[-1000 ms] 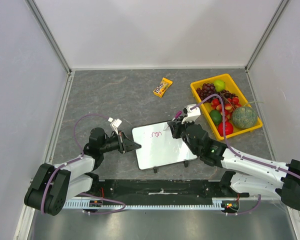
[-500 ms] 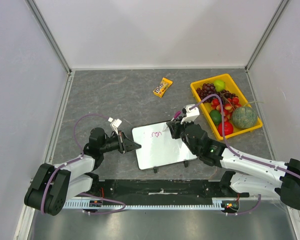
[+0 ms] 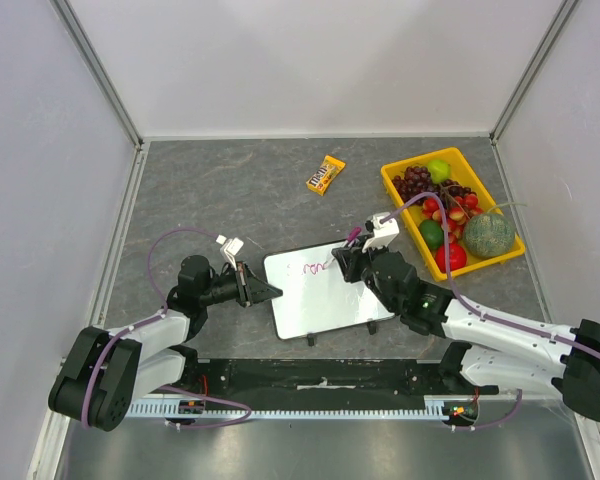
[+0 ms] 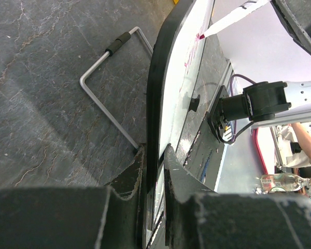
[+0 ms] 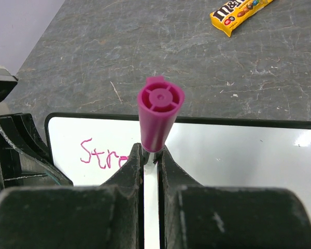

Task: Write a sentence on the whiteboard
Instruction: Write on the whiteboard marker without the cap.

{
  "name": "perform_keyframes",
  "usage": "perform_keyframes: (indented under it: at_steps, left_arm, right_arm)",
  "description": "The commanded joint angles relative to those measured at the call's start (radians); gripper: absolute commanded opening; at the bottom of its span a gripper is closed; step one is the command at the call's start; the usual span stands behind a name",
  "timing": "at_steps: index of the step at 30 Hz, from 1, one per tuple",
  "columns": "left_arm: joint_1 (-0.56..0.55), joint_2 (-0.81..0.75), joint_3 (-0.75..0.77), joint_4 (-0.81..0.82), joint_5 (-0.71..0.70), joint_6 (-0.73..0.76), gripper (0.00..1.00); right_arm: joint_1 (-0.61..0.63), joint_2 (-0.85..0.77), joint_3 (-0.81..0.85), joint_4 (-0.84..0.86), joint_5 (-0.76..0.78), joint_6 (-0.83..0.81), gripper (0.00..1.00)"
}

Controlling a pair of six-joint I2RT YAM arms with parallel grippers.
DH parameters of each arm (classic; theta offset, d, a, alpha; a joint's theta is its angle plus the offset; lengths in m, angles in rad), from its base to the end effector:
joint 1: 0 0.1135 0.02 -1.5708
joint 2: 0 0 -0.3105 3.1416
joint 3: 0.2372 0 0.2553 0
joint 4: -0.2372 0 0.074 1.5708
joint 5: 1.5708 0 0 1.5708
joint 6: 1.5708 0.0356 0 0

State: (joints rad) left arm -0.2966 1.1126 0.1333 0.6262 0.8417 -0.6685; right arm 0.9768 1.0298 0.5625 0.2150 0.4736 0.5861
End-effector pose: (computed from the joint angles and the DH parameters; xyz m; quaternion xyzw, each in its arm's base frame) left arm 0.1477 -0.0729 0.1856 0.0912 0.7790 -0.5391 0.3069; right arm 0.1316 0.1658 0.2951 -0.0082 0.7817 0.2877 0.5533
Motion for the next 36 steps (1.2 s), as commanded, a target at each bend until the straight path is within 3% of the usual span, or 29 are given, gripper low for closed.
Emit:
perform_keyframes:
  at_steps: [1, 22, 36]
  left_arm:
    - [0.005, 0.004, -0.020, -0.049, -0.062, 0.046, 0.02]
    - [0.005, 0.007, -0.020, -0.049, -0.062, 0.044, 0.02]
    - [0.004, 0.006, -0.020, -0.048, -0.062, 0.044, 0.02]
  right_arm:
    - [-0.004, -0.020, -0.026, -0.026, 0.034, 0.003, 0.00]
    - [-0.004, 0.009, 0.066, -0.022, 0.106, -0.034, 0.00]
    - [-0.004, -0.008, 0.016, -0.051, 0.063, -0.023, 0.00]
